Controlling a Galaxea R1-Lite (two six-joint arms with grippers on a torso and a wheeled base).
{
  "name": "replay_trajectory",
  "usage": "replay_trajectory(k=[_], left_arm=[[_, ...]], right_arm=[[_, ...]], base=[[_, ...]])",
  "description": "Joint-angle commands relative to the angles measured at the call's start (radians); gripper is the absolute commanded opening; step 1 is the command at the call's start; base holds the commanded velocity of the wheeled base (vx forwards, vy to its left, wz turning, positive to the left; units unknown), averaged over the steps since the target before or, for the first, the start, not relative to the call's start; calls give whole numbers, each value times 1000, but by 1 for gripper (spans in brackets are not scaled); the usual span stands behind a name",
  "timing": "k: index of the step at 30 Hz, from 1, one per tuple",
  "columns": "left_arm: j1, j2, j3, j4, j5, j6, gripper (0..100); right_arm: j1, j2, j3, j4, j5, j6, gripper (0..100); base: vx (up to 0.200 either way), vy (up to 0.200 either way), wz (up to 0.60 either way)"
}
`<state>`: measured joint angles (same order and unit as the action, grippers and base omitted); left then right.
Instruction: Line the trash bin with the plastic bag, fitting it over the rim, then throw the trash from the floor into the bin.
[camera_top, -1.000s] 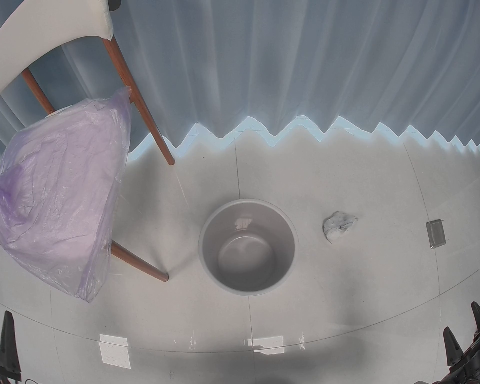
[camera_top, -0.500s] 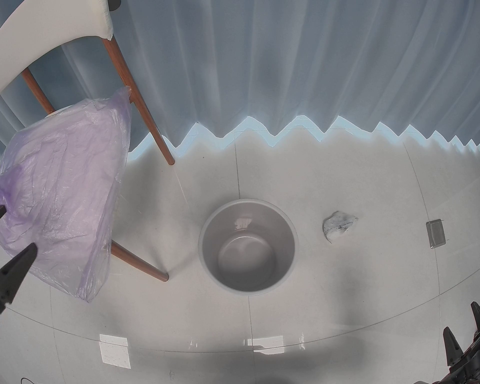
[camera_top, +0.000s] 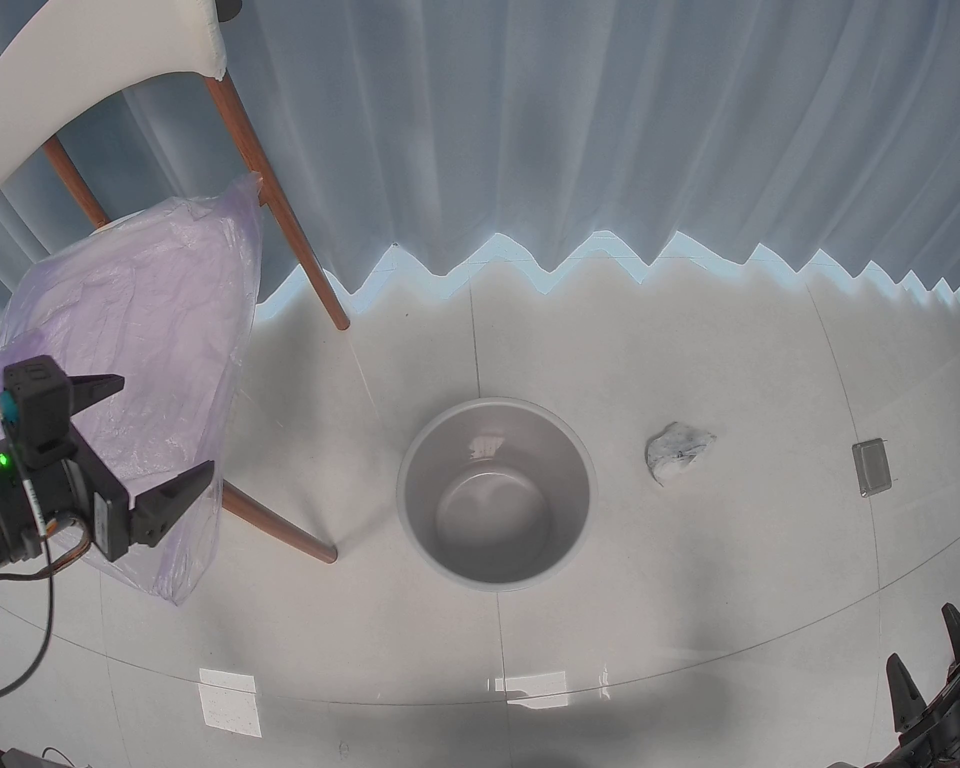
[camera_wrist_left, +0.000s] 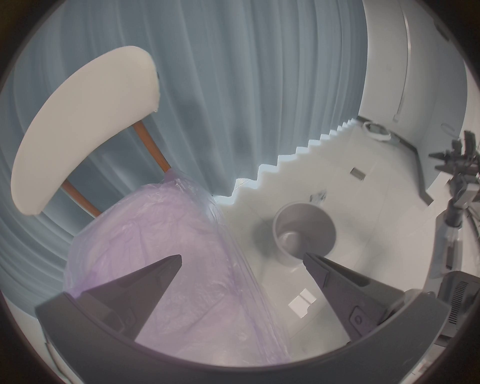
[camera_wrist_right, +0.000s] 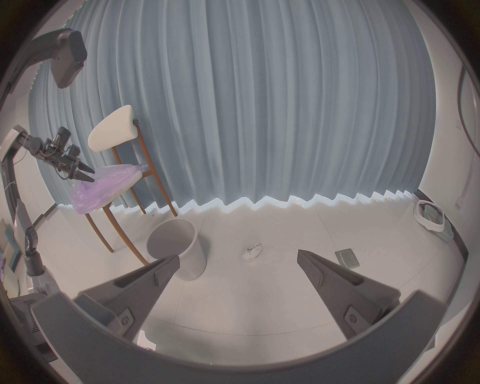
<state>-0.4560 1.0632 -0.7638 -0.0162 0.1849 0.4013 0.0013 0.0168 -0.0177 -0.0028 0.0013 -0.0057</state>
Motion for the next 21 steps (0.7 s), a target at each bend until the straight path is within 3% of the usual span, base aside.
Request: replay_trajectory(k=[1,6,8,11,18,21], left_arm=[[-135,182,-77,-2,162,54,100],[-135,267,-92,-74,300,194,100],[-135,363,-95,-242,363,240,100],[-135,431,-71,-375,370,286,100],[-58,520,-81,-642,383,550,100],[-20,541,-88,-673,383,559,100]], right_arm=[[0,-17,18,0,0,0,100],[0,-17,18,0,0,0,100],[0,-17,18,0,0,0,100],[0,-17,18,0,0,0,100],[0,-17,18,0,0,0,100],[0,-17,18,0,0,0,100]], base=[[0,0,0],[0,0,0],[0,0,0],[0,0,0],[0,0,0],[0,0,0]])
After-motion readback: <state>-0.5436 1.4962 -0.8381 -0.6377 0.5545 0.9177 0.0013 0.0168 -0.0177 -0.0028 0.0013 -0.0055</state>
